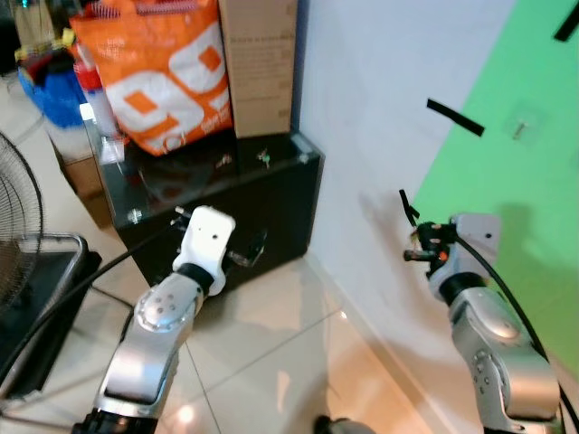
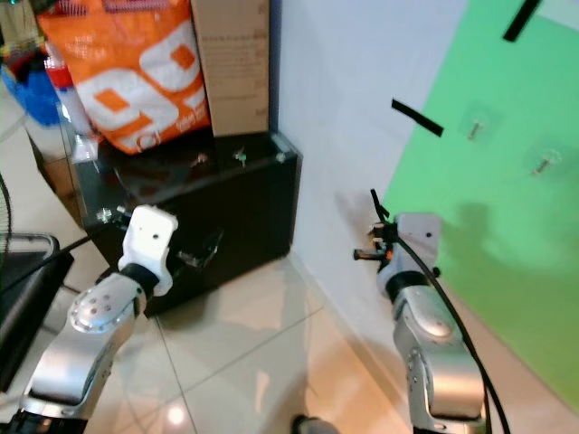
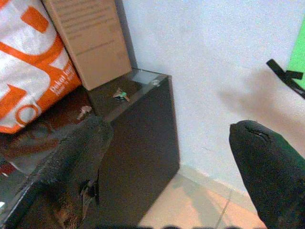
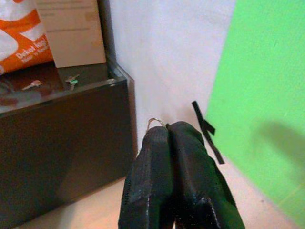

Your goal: Hang keys on a hook

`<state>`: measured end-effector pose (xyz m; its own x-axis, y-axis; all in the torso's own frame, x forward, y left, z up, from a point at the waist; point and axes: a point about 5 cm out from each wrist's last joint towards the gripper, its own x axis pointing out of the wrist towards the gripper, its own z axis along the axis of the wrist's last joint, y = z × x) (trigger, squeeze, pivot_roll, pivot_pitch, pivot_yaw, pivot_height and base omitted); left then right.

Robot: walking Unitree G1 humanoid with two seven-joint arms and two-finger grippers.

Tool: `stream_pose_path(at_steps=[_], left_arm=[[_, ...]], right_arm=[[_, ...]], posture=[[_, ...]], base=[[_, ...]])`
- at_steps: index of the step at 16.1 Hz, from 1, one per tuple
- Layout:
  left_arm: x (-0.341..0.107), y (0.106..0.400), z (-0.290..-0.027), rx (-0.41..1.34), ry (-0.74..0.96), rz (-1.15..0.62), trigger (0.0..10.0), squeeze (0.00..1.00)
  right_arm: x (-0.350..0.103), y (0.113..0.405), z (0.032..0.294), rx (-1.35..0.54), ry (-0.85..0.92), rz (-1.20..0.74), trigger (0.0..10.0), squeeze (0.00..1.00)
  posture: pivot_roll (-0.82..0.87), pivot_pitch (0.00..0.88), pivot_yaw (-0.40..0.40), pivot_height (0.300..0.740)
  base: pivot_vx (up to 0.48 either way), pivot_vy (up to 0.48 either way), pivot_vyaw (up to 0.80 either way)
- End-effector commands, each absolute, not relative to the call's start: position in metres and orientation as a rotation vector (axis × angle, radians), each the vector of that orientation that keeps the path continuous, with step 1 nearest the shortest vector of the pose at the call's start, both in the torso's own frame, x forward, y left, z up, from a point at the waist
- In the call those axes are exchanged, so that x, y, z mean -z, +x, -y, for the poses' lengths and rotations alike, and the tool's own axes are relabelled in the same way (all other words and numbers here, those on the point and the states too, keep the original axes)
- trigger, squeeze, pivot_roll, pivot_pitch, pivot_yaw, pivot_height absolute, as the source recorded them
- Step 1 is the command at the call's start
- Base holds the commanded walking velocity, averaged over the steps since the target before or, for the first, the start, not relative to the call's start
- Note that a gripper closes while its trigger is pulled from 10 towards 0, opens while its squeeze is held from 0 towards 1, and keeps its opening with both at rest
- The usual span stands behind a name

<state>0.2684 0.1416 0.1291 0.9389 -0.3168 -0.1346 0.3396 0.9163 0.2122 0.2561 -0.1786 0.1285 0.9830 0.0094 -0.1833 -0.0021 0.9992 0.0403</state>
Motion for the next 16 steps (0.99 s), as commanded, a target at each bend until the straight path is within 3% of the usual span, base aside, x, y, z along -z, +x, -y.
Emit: stream_pose_path(at_steps=[1, 4, 7, 16], left_arm=[[-0.1294, 0.2688, -0.1416, 0.331, 0.241, -0.099, 10.0, 0.06], [-0.1295, 0.2694, -0.143, 0.313, 0.239, -0.094, 10.0, 0.06], [-0.1297, 0.2687, -0.1429, 0.309, 0.226, -0.091, 10.0, 0.05], [-0.1315, 0.2674, -0.1422, 0.318, 0.214, -0.08, 10.0, 0.07]], right_arm=[[-0.1335, 0.255, 0.1828, 0.014, 0.034, -0.156, 10.0, 0.0], [-0.1349, 0.2558, 0.1822, 0.013, 0.032, -0.149, 10.0, 0.0], [-0.1376, 0.2582, 0.182, 0.01, 0.032, -0.138, 10.0, 0.0], [-0.1385, 0.2595, 0.1788, -0.005, 0.038, -0.131, 10.0, 0.0]], posture=[[0.01, 0.0, 0.017, 0.74], [0.01, 0.0, 0.013, 0.74], [0.01, 0.0, 0.004, 0.74], [0.02, 0.0, 0.004, 0.74]], base=[[0.0, 0.0, -0.8], [0.0, 0.0, -0.8], [0.0, 0.0, 0.0], [0.0, 0.0, -0.8]])
